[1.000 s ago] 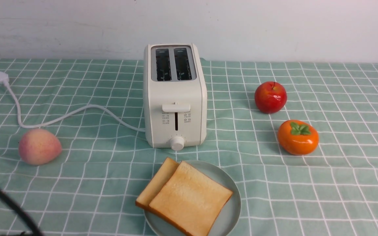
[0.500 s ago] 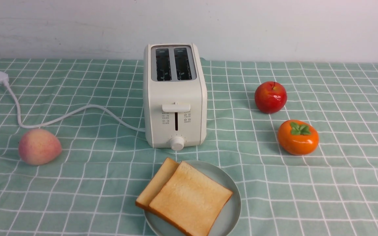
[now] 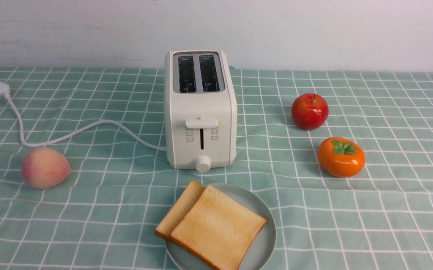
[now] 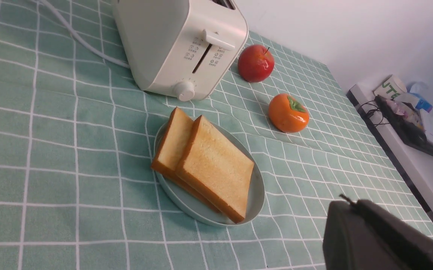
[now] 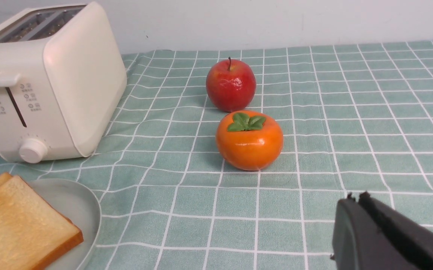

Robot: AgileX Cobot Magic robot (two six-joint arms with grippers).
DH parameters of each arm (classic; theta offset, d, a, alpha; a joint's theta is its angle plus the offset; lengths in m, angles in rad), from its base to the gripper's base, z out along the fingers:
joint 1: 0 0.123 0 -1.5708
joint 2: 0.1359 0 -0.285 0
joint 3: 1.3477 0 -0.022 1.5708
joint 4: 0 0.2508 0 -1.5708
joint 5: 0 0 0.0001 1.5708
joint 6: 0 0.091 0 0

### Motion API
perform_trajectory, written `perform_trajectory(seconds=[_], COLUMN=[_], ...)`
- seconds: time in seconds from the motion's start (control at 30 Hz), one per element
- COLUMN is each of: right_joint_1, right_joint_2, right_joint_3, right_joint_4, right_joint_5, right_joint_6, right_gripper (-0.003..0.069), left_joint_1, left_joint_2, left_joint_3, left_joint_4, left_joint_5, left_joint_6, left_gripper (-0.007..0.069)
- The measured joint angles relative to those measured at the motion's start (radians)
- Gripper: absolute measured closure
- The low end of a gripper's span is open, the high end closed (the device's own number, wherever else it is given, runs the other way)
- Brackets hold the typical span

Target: Take toasted bread from bread machine on blue coffee table place on plate.

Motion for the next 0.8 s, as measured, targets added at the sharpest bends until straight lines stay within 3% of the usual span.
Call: perform_trajectory(seconds=[0.2,0.37,0.63,0.8], right_joint_1=[0.0,0.0,0.0,0.0], right_joint_2=[0.0,0.0,0.0,0.0], right_joint_3=[0.0,0.0,0.0,0.0], right_joint_4=[-0.001,-0.001,-0.001,-0.001], right_joint_5=[0.0,0.0,0.001,0.001], right_joint_6=[0.0,0.0,0.0,0.0], right_gripper=[0.0667,0.0663,0.0657,0.0652], left_joint_1=[0.0,0.004,0.135,0.139], left_joint_2=[-0.017,-0.086,-0.091,-0.091], left_joint_3=[0.155,0.324,0.57,0.578], left_joint_4=[0.216,0.387,0.376,0.413], left_joint_5=[-0.206,-0.323,-0.409,-0.434], left_joint_6=[0.143,0.168,0.138,0.111], left_gripper=[0.0638,0.0636,0.0629,0.0625])
